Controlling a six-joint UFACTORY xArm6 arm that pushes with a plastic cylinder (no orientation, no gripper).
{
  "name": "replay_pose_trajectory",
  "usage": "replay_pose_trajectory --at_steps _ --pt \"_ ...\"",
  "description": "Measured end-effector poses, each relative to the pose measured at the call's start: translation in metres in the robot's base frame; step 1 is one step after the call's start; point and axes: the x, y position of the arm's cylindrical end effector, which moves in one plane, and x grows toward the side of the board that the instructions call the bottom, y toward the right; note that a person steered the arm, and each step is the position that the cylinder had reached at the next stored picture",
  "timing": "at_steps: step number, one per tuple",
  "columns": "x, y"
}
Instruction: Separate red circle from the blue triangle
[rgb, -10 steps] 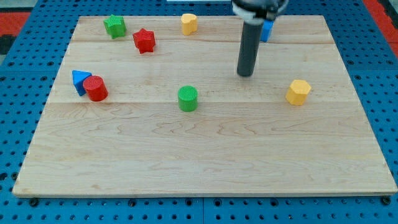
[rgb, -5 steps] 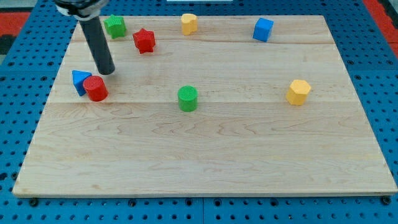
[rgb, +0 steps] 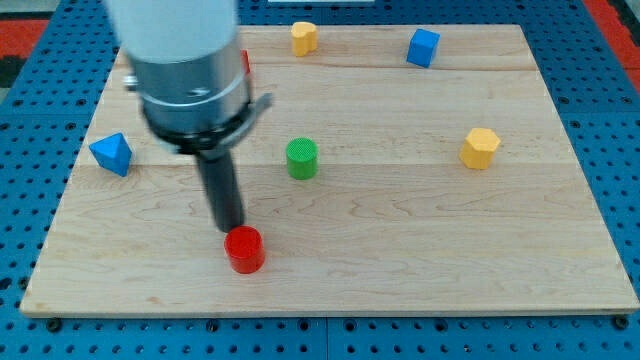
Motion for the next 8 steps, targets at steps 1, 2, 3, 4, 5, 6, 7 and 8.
replay_pose_trajectory --at_steps 1,2,3,4,5,6,7,8 --pt "0.020 -0.004" --pt "0.034 0.062" --pt "0.051 0.065" --pt "0.092 0.061" --pt "0.064 0.123" --pt "0.077 0.114" --pt "0.051 0.128" --pt "0.033 0.106"
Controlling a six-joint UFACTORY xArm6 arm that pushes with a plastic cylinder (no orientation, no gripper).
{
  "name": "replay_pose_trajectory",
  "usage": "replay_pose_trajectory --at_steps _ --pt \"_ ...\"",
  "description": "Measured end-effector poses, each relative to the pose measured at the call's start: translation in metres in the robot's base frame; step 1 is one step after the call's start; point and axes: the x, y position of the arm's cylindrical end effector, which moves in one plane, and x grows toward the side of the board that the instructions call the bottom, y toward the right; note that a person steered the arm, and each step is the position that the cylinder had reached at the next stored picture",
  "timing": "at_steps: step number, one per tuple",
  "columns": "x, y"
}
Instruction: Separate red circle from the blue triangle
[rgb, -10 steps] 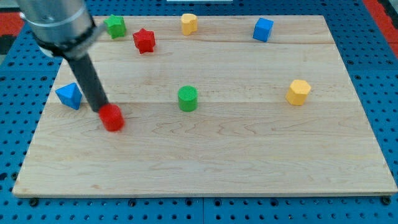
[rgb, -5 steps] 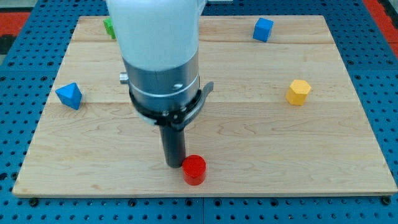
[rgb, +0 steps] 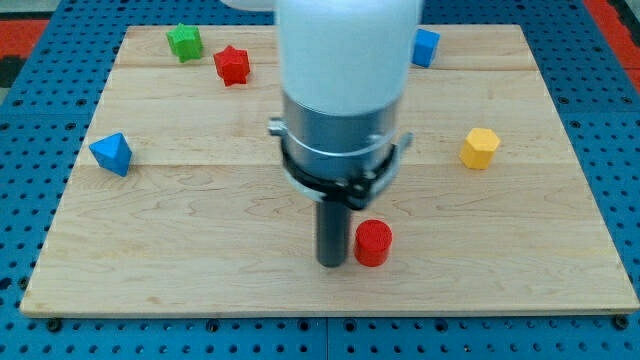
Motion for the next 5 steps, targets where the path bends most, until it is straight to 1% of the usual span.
replay_pose_trajectory --at_steps 1,2,3,5 --pt "-0.021 0.050" --pt "-0.044 0.064" --pt "-0.029 0.075" --pt "-0.021 0.163"
